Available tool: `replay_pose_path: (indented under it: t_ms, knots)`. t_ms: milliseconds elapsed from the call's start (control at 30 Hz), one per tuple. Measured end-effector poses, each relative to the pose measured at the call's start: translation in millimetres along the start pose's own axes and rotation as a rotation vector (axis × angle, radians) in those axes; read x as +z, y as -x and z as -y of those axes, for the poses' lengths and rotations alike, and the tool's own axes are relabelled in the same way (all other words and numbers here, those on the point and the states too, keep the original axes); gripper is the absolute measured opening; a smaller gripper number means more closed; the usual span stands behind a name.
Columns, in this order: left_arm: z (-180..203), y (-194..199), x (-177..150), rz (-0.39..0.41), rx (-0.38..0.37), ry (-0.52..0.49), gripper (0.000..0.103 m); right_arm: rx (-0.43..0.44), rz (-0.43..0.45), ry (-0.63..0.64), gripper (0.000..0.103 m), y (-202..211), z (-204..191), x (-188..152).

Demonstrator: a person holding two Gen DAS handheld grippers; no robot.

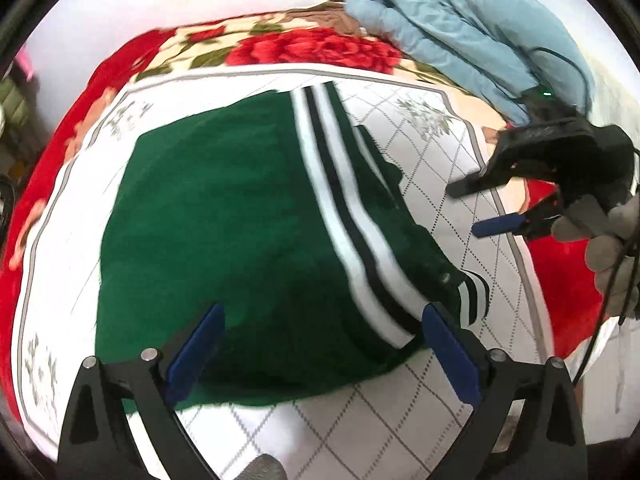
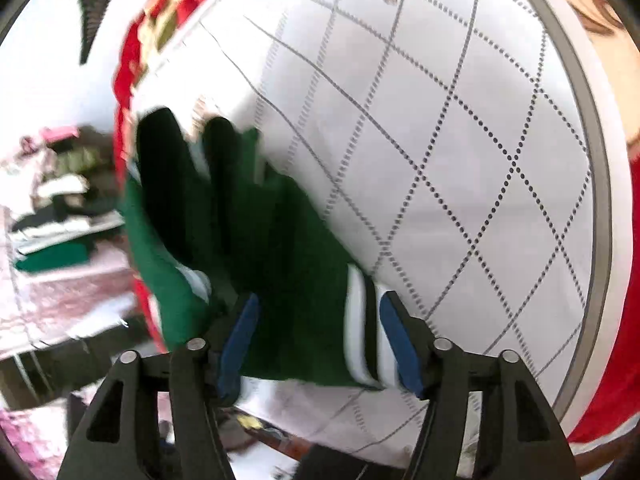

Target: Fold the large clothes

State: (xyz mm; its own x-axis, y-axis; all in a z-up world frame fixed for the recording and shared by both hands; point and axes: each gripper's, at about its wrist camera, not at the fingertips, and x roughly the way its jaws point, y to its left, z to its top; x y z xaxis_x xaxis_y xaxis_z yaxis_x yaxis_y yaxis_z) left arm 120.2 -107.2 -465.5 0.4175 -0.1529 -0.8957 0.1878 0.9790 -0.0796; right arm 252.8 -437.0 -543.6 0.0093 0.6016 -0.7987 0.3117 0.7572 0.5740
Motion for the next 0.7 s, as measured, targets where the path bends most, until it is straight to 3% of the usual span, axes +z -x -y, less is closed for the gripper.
replay_pose_path:
  t_ms: [133, 267, 300, 333, 367, 400, 467, 533, 600, 633, 700]
  knots:
    - [-23.5, 16.1, -2.0, -0.019, 0.052, 0.102, 0.101, 0.137, -0.033, 0.035, 0.085, -13.3, -31.4, -8.1]
    - [-60.7, 19.4, 1.8, -0.039, 0.18, 0.206, 0.101, 0.102, -0.122, 0.105, 0.085, -57.5, -63.3, 12.7]
    - [-73.0, 17.6, 2.9, -0.047, 0.225, 0.235, 0.101, 0.097, -0.196, 0.085, 0.08, -81.2, -66.2, 16.7]
    - [-82.0, 15.7, 3.4, -0.054, 0.245, 0.254, 0.101, 0.126, -0.228, 0.073, 0.063, -94.4, -66.6, 16.7]
    - [-92.9, 13.0, 5.4, -0.068, 0.274, 0.274, 0.101, 0.122, -0.211, 0.083, 0.043, -103.2, -68.7, 12.0]
    - [-101.1, 11.9, 7.1, -0.075, 0.298, 0.287, 0.101, 0.088, -0.18, 0.115, 0.036, -108.0, -72.0, 4.8]
    - [-115.4, 13.3, 12.8, -0.07, 0.338, 0.314, 0.101, 0.113, -0.125, 0.145, 0.03, -89.9, -81.2, -3.4]
    - [-126.2, 15.3, 18.5, -0.06, 0.36, 0.334, 0.101, 0.254, -0.066, 0.116, 0.029, -57.1, -77.9, -17.0]
    - [-132.8, 13.7, 23.4, -0.062, 0.365, 0.347, 0.101, 0.329, -0.051, 0.031, 0.029, -41.0, -56.6, -30.2]
    - [-133.9, 10.1, 25.9, -0.066, 0.365, 0.35, 0.101, 0.326, -0.041, -0.011, 0.029, -40.2, -42.5, -33.7]
    - [-134.0, -1.4, 31.2, -0.084, 0.37, 0.341, 0.101, 0.205, -0.037, -0.07, 0.034, -49.0, -12.4, -34.4]
